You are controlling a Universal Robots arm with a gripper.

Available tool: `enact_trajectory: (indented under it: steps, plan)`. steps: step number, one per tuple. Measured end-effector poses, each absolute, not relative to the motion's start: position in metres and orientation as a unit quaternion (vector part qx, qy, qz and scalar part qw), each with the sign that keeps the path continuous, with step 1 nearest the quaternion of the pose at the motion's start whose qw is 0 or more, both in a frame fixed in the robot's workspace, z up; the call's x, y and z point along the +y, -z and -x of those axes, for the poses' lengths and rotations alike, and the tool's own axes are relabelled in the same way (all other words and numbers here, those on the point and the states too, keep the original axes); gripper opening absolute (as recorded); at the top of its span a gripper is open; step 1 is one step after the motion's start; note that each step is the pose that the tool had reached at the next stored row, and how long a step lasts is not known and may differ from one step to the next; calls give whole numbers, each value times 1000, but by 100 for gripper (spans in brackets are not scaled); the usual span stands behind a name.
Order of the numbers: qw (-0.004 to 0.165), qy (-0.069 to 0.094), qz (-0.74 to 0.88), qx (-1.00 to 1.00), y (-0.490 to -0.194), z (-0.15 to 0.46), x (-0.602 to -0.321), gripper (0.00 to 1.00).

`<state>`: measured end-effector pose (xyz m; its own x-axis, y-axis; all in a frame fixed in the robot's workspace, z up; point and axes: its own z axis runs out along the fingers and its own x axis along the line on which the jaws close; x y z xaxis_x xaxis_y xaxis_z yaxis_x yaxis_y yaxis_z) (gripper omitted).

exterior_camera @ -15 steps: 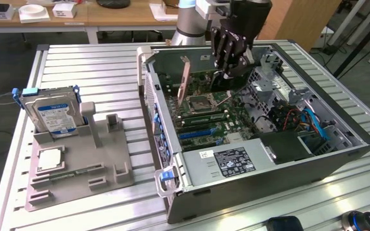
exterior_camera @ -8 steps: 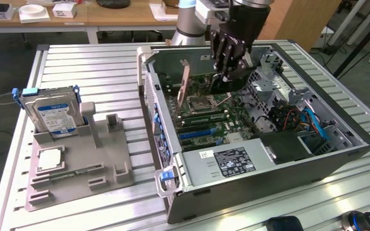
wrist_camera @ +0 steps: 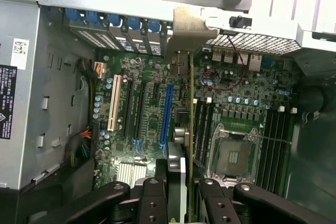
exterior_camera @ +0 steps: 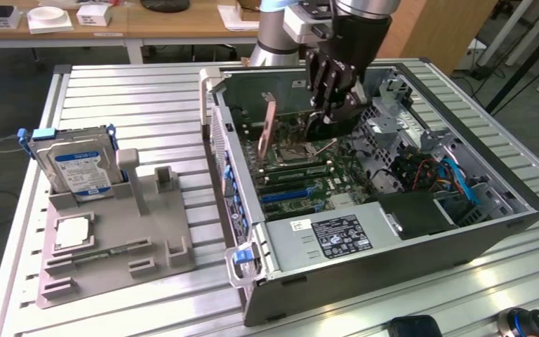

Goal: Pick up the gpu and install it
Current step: 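Insert the gpu into the slot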

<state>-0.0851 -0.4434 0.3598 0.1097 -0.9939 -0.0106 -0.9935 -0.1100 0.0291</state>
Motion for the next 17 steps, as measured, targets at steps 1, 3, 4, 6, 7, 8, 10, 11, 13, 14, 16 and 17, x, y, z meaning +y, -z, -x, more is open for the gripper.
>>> enact_trajectory:
  steps: [1, 3, 4, 6, 7, 8, 10, 11, 13, 14, 16, 17]
  plan:
    - [7, 14, -745, -667, -359, 85, -444, 28]
    - [7, 13, -744, -668, -357, 85, -445, 28]
    - [7, 13, -743, -669, -356, 85, -445, 28]
    - [7, 13, -741, -672, -353, 85, -446, 28]
    - [7, 13, -740, -673, -352, 85, -446, 28]
    - [7, 13, -738, -674, -350, 85, -446, 28]
    - [7, 13, -736, -677, -348, 85, -446, 28]
    - [7, 13, -735, -678, -347, 85, -446, 28]
    - [7, 13, -732, -681, -344, 86, -446, 28]
    - [7, 13, -731, -682, -343, 86, -446, 28]
    - [7, 13, -730, -684, -340, 86, -446, 28]
    - [7, 13, -729, -684, -338, 87, -446, 28]
